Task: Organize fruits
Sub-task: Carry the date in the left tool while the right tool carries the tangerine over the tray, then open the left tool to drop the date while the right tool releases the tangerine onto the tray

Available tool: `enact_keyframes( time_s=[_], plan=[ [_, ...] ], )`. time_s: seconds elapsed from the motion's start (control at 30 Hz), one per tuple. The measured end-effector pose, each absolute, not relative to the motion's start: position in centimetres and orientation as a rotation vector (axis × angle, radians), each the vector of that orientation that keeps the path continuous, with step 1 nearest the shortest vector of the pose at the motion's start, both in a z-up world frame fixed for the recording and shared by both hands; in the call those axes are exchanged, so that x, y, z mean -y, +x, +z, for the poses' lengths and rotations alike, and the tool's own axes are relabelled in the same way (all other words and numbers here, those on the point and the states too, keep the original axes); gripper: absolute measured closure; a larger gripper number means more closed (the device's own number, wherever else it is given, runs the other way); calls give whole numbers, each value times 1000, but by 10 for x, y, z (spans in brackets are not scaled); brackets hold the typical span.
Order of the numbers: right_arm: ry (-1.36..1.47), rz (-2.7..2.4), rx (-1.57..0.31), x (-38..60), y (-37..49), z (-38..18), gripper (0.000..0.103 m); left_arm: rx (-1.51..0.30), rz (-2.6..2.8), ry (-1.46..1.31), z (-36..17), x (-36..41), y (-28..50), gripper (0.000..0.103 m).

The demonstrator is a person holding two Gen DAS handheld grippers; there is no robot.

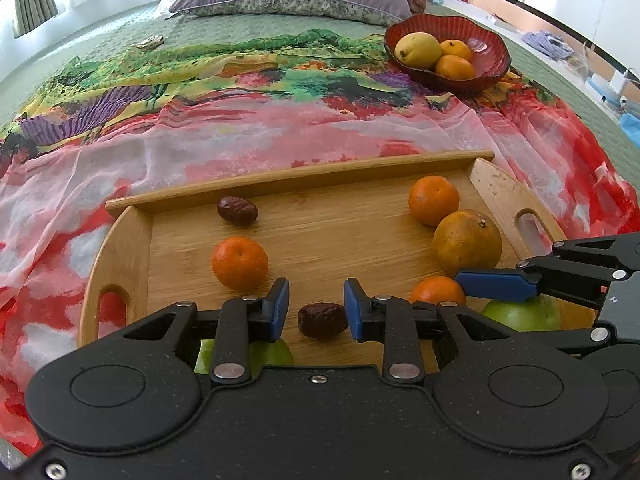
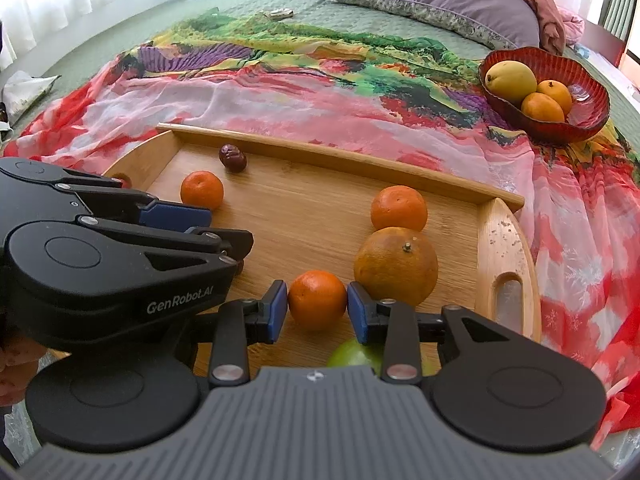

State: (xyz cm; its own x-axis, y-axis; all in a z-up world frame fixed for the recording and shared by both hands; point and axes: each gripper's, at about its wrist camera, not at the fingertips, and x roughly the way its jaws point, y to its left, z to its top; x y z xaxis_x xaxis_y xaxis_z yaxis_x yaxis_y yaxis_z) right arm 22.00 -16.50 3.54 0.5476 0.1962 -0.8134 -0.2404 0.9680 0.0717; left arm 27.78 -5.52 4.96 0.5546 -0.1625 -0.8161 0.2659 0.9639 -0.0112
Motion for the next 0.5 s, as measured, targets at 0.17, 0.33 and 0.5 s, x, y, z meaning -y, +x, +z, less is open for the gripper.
enact_keyframes(
  time_s=[0.17, 0.33, 0.5],
  plan=[
    [-42, 261, -942, 167, 217, 39, 48, -947, -242, 110, 53, 52, 276, 71],
    [-37, 265, -917, 168, 211, 47, 47, -923, -232, 111, 61, 49, 268, 65],
    [-45, 262, -889, 168, 202, 56, 42, -893, -221, 107, 71, 45, 258, 59]
  ],
)
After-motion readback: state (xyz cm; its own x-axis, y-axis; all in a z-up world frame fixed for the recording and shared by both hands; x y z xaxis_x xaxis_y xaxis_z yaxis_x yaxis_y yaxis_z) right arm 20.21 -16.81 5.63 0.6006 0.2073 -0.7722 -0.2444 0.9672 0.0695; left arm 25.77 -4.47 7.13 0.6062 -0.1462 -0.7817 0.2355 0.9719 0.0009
